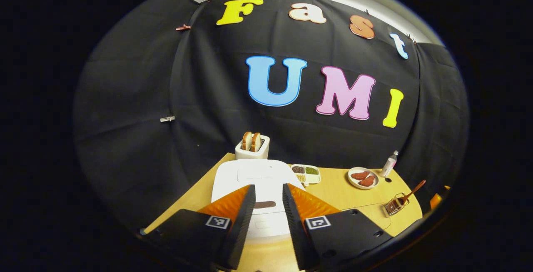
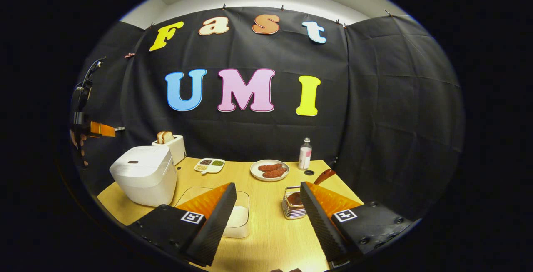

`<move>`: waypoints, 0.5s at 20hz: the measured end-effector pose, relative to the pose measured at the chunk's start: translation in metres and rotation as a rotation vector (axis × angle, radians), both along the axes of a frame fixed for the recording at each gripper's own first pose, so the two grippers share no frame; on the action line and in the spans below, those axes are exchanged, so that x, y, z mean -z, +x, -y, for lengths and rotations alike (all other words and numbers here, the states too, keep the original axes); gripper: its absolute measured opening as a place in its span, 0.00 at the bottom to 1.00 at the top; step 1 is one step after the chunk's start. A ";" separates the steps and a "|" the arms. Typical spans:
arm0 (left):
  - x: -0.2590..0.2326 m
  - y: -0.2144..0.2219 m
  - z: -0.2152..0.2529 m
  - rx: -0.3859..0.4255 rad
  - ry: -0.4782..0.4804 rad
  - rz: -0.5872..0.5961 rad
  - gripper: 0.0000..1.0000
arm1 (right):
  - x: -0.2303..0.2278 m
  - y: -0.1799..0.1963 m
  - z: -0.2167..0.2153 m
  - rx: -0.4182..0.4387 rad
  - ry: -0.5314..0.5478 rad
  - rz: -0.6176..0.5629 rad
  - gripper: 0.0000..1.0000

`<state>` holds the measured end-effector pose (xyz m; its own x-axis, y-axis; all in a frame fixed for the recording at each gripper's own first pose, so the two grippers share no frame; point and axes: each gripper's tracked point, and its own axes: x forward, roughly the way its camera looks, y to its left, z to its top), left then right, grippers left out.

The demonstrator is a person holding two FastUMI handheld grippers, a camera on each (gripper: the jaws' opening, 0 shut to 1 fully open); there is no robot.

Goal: Close the left gripper, press the button to open the rice cooker; take a wooden spoon from the chopstick holder with the right hand, scoop a spoonful of rice and pour it into the rice cooker, then put the wooden spoon back into the chopstick holder.

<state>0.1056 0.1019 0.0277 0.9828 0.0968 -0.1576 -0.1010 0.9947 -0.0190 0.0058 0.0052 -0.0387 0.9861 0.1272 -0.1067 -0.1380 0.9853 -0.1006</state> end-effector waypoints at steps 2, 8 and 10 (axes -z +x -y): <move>0.013 0.010 0.006 0.056 -0.005 -0.076 0.39 | 0.000 0.001 0.006 0.011 0.001 -0.002 0.96; 0.028 0.048 -0.003 0.072 0.019 -0.155 0.12 | -0.004 0.004 0.017 0.031 0.015 0.000 0.96; 0.039 0.059 -0.001 0.089 -0.009 -0.187 0.12 | -0.006 0.004 0.021 0.038 0.019 0.006 0.96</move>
<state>0.1642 0.1025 -0.0109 0.9409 0.0084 -0.3387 -0.0152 0.9997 -0.0176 0.0099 -0.0159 -0.0323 0.9909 0.0915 -0.0984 -0.0997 0.9916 -0.0822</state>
